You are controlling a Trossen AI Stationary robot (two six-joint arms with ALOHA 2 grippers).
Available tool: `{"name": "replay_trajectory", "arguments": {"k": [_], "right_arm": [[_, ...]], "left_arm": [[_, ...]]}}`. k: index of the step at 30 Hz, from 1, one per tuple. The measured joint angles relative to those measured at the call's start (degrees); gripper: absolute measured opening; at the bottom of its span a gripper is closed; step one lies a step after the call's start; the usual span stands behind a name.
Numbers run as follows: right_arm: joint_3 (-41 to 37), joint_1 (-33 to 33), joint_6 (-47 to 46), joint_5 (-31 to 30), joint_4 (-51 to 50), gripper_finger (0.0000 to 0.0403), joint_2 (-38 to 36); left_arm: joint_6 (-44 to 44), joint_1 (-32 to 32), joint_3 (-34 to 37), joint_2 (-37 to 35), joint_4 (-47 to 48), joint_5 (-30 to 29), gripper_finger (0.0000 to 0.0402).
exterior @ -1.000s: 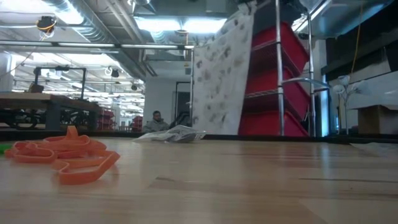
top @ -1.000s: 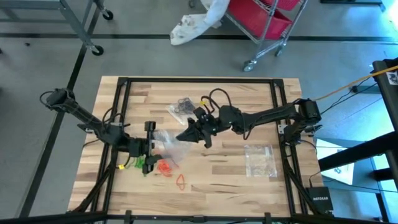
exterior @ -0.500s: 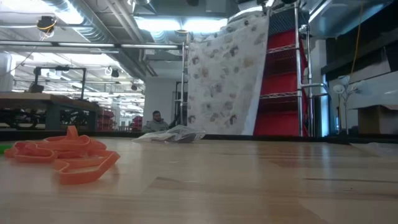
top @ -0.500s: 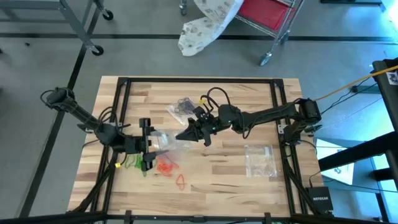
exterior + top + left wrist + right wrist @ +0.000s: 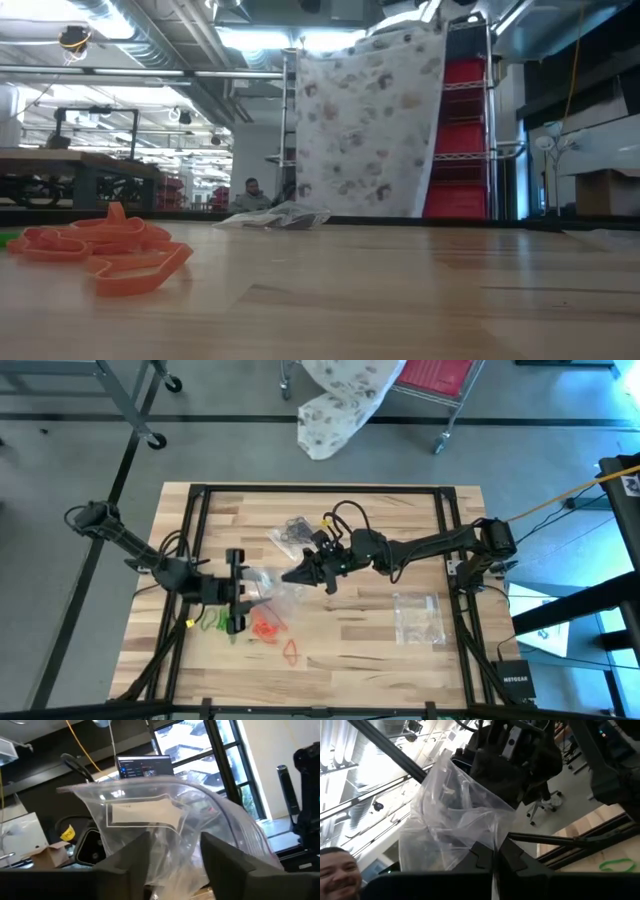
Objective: Sort rubber bands
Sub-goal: Open the transparent zip bag
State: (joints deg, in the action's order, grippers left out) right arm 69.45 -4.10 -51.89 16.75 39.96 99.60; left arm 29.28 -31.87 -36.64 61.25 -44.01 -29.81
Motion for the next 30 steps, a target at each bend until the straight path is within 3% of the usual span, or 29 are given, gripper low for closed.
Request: {"name": "replay_trajectory", "arguments": {"k": [7,15,21,25,30], "right_arm": [[0.0,-0.02,2.53,-2.53,-2.03,0.0001,0.21],[0.0,0.37,3.05,-4.05,-6.12,0.0001,0.21],[0.0,1.62,9.64,1.68,-7.52,0.0009,-0.03],[0.0,2.93,15.96,3.62,-11.06,0.0057,-2.64],[0.02,3.5,24.35,1.26,-14.42,0.0146,-5.02]], "left_arm": [[0.82,0.47,0.0,0.02,0.18,0.01,0.0014],[-2.92,0.54,0.0,0.02,3.28,-0.71,0.0001],[-6.69,0.47,0.0,0.02,6.04,-2.24,0.0],[-7.91,0.52,0.0,0.02,6.23,-2.62,0.0],[-8.28,0.52,0.0,0.02,6.43,-2.62,0.0]]}}
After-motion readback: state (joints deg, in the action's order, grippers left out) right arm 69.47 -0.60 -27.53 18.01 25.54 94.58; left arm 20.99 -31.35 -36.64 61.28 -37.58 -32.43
